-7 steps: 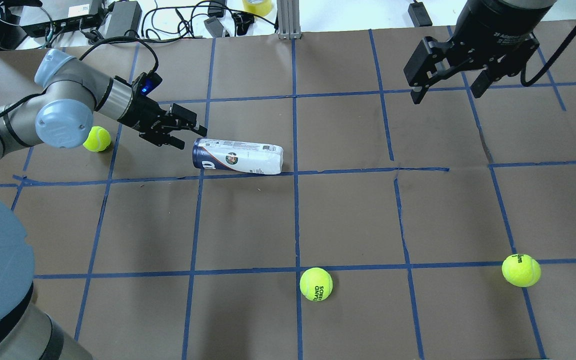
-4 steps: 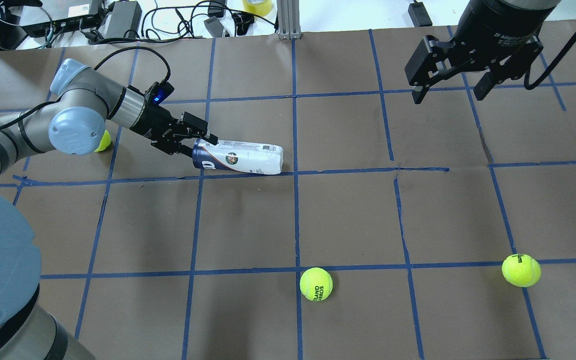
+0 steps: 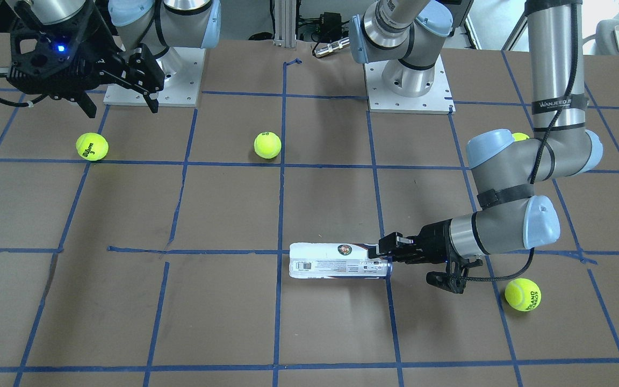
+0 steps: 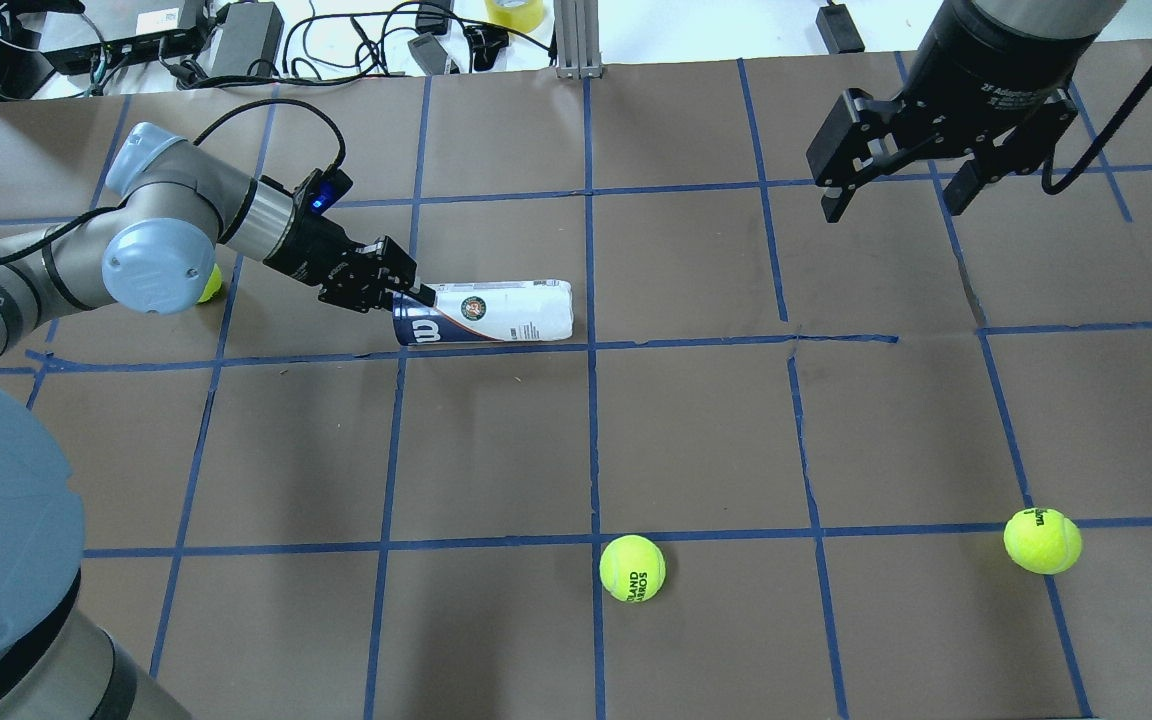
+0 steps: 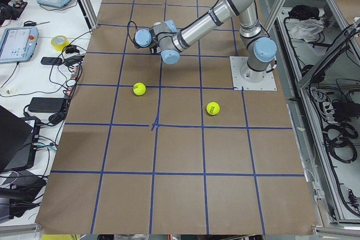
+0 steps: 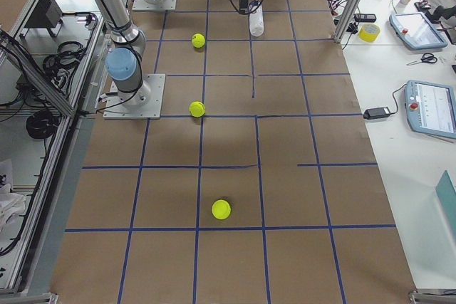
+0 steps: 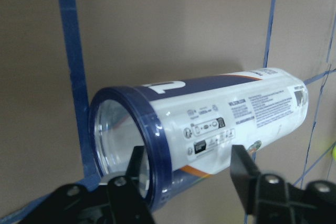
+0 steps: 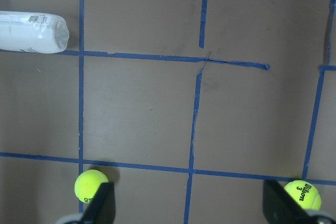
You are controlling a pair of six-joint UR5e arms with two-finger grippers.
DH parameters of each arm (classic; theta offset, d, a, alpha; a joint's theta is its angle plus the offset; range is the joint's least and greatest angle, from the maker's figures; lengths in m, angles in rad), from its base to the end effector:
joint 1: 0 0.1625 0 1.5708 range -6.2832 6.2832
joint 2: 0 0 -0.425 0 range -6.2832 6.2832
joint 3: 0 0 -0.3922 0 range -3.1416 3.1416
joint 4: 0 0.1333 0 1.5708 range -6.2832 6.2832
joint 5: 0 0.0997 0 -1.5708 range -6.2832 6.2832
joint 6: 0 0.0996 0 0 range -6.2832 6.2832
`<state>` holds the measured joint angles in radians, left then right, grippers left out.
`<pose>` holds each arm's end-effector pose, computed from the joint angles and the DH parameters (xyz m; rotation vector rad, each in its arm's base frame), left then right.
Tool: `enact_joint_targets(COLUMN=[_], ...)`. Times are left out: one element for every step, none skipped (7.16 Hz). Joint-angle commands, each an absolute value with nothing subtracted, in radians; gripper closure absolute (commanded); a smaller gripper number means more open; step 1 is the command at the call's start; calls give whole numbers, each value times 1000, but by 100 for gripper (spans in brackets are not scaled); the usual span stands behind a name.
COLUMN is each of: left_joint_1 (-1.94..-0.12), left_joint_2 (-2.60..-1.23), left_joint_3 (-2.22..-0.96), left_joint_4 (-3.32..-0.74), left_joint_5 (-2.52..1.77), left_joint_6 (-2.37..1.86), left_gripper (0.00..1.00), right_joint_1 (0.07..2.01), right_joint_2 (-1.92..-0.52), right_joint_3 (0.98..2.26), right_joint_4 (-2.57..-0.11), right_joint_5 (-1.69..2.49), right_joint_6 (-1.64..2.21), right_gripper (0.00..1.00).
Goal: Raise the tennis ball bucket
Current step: 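Reach the left gripper to the lying tube's blue-rimmed open end and grasp it, then lift the tube's gripped end with the left gripper, rotating it upright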
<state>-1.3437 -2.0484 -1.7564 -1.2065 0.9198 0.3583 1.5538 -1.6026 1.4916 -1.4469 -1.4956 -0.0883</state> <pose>-0.0589 -0.6052 0.1934 -0.0361 -2.4374 -0.1139 0.1327 -0.4770 0.5301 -0.1085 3.0639 0.0137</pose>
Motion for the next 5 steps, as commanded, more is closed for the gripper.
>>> enact_joint_targets(left_joint_1=[-1345, -1360, -1386, -1419, -1461], left_joint_2=[-2031, -2020, -2007, -1988, -1977], left_joint_3=[-1711, -1672, -1637, -1597, -1545], left_joint_4=[-1219, -1226, -1226, -1223, -1226], left_joint_5=[925, 925, 939, 1013, 1084], left_joint_6=[272, 217, 146, 74, 8], left_gripper=[100, 100, 100, 100, 100], right_joint_1=[1552, 1552, 1552, 1552, 1551], right_joint_2=[-1601, -1601, -1601, -1601, -1600], right_joint_3=[1493, 1494, 1494, 1494, 1494], right_joint_4=[-1448, -1448, -1447, -1448, -1448], right_joint_5=[-1497, -1496, -1497, -1497, -1497], right_joint_6=[-91, -91, -91, -91, -89], right_gripper=[0, 0, 0, 0, 0])
